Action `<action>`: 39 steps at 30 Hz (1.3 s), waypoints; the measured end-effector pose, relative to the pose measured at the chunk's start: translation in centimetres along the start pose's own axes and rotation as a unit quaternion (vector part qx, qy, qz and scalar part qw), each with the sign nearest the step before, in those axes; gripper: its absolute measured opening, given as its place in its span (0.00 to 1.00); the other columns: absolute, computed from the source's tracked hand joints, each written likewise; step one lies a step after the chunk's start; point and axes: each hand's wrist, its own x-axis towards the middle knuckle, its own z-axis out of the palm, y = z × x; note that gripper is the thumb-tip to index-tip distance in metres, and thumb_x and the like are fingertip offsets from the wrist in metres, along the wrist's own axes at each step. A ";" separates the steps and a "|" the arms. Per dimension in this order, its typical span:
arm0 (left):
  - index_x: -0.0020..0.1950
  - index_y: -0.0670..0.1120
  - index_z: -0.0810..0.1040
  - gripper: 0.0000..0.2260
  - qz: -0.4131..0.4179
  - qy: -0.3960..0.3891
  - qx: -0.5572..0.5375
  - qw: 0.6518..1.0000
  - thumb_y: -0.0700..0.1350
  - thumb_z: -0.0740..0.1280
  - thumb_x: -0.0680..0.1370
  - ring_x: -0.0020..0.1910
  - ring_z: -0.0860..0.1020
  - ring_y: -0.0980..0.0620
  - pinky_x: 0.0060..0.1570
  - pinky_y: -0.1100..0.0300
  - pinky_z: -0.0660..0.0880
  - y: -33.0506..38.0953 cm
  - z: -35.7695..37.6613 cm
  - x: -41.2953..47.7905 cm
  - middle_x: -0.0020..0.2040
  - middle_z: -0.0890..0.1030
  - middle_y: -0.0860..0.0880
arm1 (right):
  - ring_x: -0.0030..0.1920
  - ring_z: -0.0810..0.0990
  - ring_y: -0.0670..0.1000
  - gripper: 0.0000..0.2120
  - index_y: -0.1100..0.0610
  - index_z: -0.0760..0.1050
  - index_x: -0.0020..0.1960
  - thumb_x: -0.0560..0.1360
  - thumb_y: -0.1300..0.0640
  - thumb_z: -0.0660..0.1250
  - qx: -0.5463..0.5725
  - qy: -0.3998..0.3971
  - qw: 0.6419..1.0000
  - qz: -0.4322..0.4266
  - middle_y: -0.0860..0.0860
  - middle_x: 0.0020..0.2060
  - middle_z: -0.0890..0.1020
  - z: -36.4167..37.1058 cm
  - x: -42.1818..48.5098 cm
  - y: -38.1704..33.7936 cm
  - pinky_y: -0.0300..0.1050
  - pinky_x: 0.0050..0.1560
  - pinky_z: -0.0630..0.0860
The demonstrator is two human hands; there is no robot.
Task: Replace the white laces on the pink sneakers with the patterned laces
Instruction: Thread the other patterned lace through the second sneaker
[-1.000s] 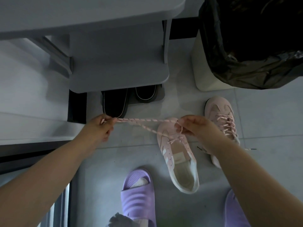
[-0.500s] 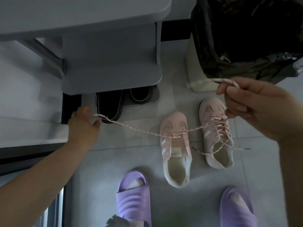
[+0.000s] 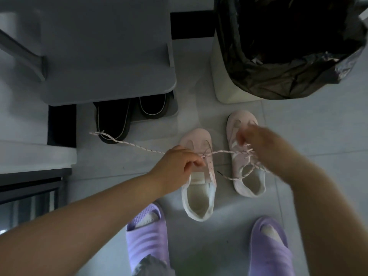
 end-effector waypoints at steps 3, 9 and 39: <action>0.55 0.49 0.81 0.12 -0.036 -0.043 0.038 0.998 0.43 0.60 0.76 0.57 0.73 0.47 0.57 0.62 0.66 -0.3 0.7 0.7 0.54 0.81 0.50 | 0.51 0.78 0.59 0.24 0.59 0.75 0.55 0.78 0.45 0.47 -0.113 -0.057 0.991 -0.034 0.59 0.50 0.79 4.5 0.0 2.5 0.53 0.54 0.73; 0.61 0.56 0.76 0.16 -0.064 -0.092 0.119 0.987 0.46 0.58 0.76 0.63 0.67 0.44 0.60 0.54 0.66 -0.1 2.1 1.3 0.63 0.76 0.55 | 0.62 0.72 0.60 0.28 0.58 0.71 0.64 0.79 0.41 0.44 -0.063 -0.111 0.985 0.115 0.59 0.60 0.75 7.9 -0.6 4.4 0.50 0.63 0.66; 0.41 0.54 0.85 0.11 -0.166 0.108 0.003 0.980 0.53 0.64 0.67 0.46 0.77 0.44 0.50 0.49 0.72 -0.1 5.6 2.6 0.42 0.84 0.52 | 0.49 0.79 0.56 0.11 0.57 0.79 0.52 0.75 0.63 0.60 -0.259 -0.018 0.965 -0.034 0.55 0.48 0.81 9.7 2.8 5.2 0.44 0.47 0.75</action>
